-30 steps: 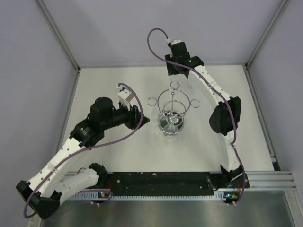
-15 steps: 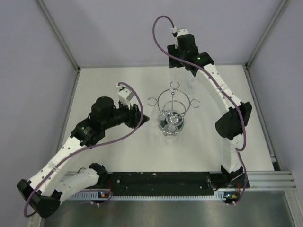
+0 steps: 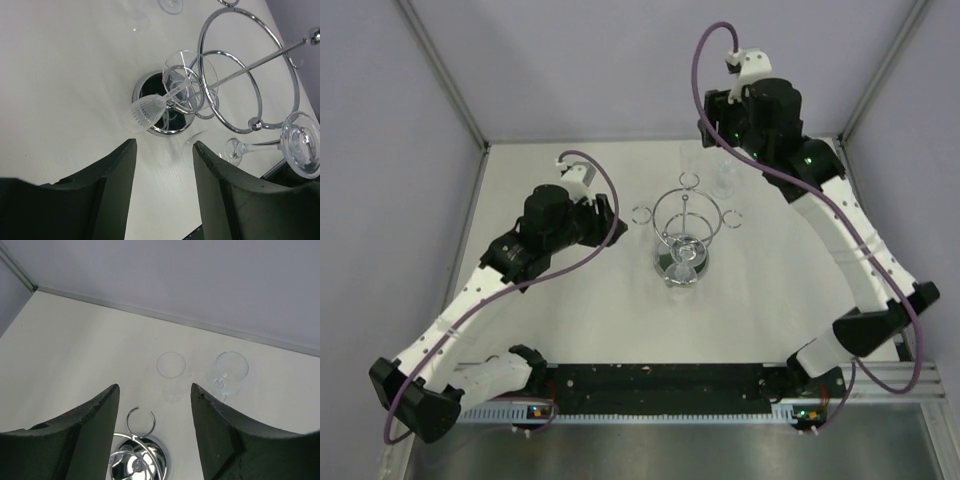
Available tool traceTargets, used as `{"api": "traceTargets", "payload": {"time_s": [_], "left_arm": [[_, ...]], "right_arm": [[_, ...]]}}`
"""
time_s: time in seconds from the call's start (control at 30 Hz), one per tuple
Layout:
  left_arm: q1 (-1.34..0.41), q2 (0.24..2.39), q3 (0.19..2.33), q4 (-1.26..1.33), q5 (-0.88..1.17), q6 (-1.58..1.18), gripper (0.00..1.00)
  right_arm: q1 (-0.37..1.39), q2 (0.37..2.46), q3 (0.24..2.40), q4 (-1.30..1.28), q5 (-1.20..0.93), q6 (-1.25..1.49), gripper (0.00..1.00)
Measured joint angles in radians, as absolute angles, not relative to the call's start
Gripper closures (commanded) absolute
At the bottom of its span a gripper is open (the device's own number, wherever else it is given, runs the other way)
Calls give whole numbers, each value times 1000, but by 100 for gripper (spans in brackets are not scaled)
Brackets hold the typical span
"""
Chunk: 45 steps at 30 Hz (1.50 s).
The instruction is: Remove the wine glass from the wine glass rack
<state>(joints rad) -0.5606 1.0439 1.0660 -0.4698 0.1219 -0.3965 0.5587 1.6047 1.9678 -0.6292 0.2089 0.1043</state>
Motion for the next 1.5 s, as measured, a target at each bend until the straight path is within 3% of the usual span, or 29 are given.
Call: {"api": "traceTargets", "payload": {"time_s": [0.27,0.6,1.5], "left_arm": [[-451,1087,1102,-385,253,-514,46],[-314,1266,1080,-199,583,-692,48],[-315,1325,1058,-93,753,-812,49]], "right_arm": [[561,1308,1670,-546,206,118,40],[561,1192,1502,-512,181,161,39],[561,1172,1445,-494,164,170,39]]}}
